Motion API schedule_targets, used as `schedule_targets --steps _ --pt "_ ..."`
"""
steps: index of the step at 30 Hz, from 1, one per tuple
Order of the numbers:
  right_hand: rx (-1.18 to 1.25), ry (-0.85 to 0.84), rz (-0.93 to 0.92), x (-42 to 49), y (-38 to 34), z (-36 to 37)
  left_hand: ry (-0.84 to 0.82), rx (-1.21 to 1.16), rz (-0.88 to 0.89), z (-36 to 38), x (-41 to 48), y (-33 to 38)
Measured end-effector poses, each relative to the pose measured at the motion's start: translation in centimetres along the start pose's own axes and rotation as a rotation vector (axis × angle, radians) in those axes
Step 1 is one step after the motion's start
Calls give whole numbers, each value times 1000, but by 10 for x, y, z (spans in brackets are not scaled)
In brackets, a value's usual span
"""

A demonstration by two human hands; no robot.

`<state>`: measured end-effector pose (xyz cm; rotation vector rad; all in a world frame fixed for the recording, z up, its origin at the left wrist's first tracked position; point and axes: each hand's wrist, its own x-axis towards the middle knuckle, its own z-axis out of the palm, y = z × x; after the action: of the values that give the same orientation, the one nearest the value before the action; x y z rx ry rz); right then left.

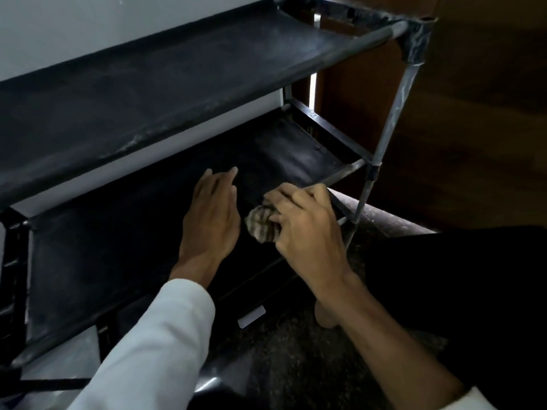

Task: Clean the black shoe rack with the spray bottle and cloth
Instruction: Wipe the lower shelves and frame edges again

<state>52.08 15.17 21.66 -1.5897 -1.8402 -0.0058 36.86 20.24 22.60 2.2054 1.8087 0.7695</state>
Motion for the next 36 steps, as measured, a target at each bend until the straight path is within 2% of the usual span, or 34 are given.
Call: schedule_targets --steps 3,5,7,10,14,18,20,24,28,30,33,36 --pt "-218 -17 77 28 35 -15 -13 -17 -12 3 3 0" --pt "-227 55 261 43 60 -30 -10 -28 -24 5 5 -1" --pt "-178 82 351 49 72 -40 -10 -30 -33 7 6 -1" --pt "-127 37 301 43 56 -35 -32 -56 -59 9 8 0" --pt "-92 -40 115 15 9 -4 -40 -45 -50 8 9 -4" --pt "33 73 43 -5 8 8 0 -22 0 4 6 -6" --pt "15 146 79 0 29 1 20 -23 5 4 4 -5" --pt "-31 315 275 19 68 -22 14 -34 -18 5 4 -2" --pt "32 363 404 25 70 -24 -11 -7 0 7 8 1" --pt "65 325 356 15 49 -17 -12 -2 -4 8 9 3" --pt "120 245 153 -14 7 4 -29 -4 -1 7 9 0" --pt "150 257 -5 -28 -8 18 -39 -8 -7 5 8 -3"
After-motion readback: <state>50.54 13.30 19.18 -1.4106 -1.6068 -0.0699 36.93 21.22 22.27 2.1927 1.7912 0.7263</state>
